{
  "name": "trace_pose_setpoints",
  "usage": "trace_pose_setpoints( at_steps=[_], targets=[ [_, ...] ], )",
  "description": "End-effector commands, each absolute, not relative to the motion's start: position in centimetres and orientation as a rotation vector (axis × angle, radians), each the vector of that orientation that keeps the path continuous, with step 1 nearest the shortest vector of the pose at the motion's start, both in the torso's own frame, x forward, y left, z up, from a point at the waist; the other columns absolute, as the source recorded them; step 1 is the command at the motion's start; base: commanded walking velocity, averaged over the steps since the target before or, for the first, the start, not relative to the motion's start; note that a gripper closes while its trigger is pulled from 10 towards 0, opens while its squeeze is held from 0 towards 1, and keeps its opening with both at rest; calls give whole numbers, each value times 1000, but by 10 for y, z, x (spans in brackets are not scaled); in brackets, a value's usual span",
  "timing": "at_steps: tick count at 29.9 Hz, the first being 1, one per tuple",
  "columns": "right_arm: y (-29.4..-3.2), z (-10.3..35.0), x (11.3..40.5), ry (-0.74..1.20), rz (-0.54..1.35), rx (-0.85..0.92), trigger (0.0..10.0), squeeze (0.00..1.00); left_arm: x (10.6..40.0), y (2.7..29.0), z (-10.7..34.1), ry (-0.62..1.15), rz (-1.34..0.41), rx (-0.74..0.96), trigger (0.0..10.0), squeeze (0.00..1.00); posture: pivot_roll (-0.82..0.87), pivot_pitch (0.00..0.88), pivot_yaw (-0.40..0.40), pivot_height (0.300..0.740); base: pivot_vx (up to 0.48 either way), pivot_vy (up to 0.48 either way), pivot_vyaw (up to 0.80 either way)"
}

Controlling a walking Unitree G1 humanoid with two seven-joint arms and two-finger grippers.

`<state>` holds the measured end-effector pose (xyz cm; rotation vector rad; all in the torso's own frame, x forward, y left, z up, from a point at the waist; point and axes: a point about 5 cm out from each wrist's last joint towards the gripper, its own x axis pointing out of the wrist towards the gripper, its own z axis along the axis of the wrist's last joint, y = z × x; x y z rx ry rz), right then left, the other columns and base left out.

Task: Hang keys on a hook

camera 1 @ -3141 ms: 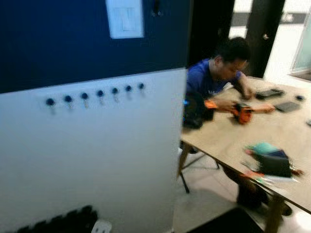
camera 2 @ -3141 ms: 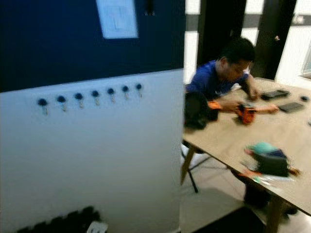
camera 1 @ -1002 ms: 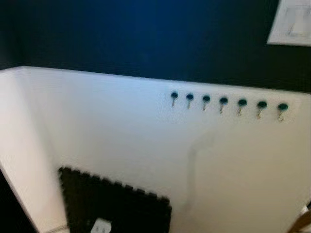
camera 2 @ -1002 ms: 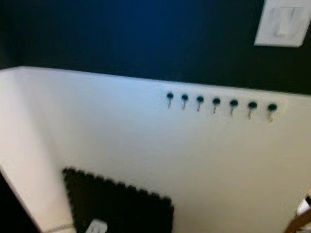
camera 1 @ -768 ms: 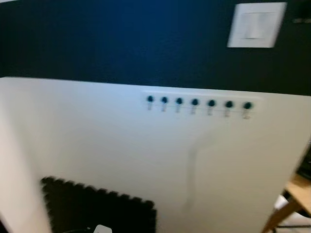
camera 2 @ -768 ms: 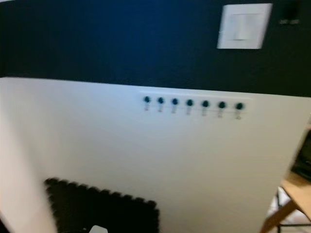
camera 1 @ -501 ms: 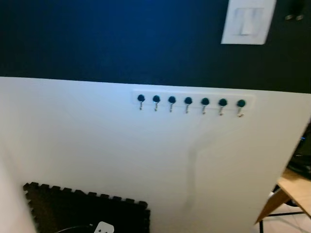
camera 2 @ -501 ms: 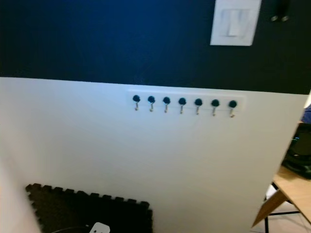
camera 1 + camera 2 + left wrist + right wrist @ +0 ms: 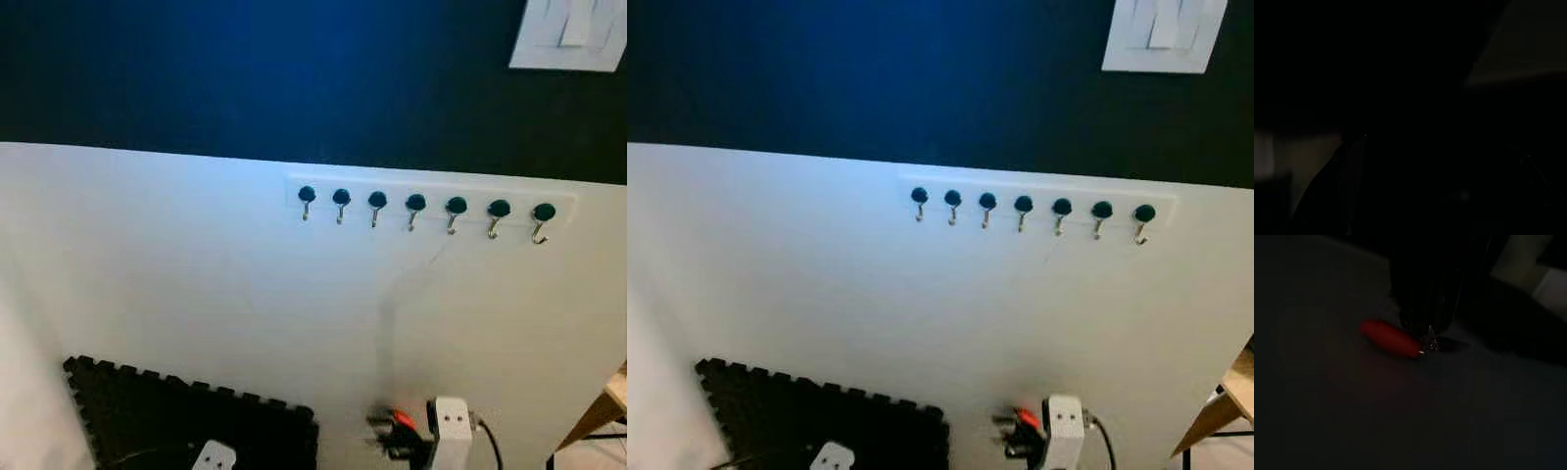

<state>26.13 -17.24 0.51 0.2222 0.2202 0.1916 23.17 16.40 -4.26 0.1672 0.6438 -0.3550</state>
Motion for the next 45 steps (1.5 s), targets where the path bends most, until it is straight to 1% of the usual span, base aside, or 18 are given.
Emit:
trace_pose_setpoints(
  at_steps=[1,3,4,5,9,13,15,16,17,20,21,27,36,40,43,45],
  targets=[
    [-171,27,272,87,215,209,10000,0,230,168,-41,629,-365,154,10000,0,41,32,27,740,0,0,0],
    [-164,43,270,-12,264,192,10000,0,233,163,-31,549,-410,105,10000,0,42,33,23,740,0,0,0],
    [-164,43,270,-12,264,192,10000,0,233,163,-31,549,-410,105,10000,0,42,33,23,740,0,0,0],
    [-158,59,266,-97,301,172,10000,0,235,159,-20,477,-464,59,10000,0,42,35,21,740,0,0,0],
    [-146,87,260,-237,362,85,10000,0,231,151,-7,390,-588,76,10000,0,40,38,22,740,0,0,0],
    [-142,101,258,-308,368,44,10000,0,229,149,-2,355,-621,87,10000,0,39,39,25,740,0,0,0],
    [-138,120,255,-408,353,32,10000,0,231,149,4,320,-630,79,10000,0,36,40,26,740,0,0,0],
    [-138,120,255,-408,353,32,10000,0,231,149,4,320,-630,79,10000,0,36,40,26,740,0,0,0],
    [-135,135,252,-484,335,32,10000,0,234,150,9,292,-614,70,10000,0,36,40,26,740,0,0,0],
    [-133,143,250,-519,323,34,10000,0,235,150,13,279,-609,62,10000,0,36,40,26,740,0,0,0],
    [-131,153,248,-562,307,32,10000,0,235,148,16,269,-617,61,10000,0,35,43,27,740,0,0,0],
    [-128,165,242,-625,297,-23,10000,0,235,143,22,249,-643,55,10000,0,34,42,29,740,0,0,0],
    [-121,172,239,-656,326,-101,10000,0,234,139,27,232,-671,49,10000,0,34,40,28,740,0,0,0],
    [-120,185,240,-699,299,-172,10000,0,234,137,30,229,-682,49,10000,0,33,35,28,740,0,0,0],
    [-120,194,240,-738,264,-266,10000,0,235,134,30,235,-695,49,10000,0,33,35,28,740,0,0,0],
    [-120,196,241,-746,254,-284,10000,0,235,134,30,239,-701,50,10000,0,33,35,28,740,0,0,0]
  ],
)
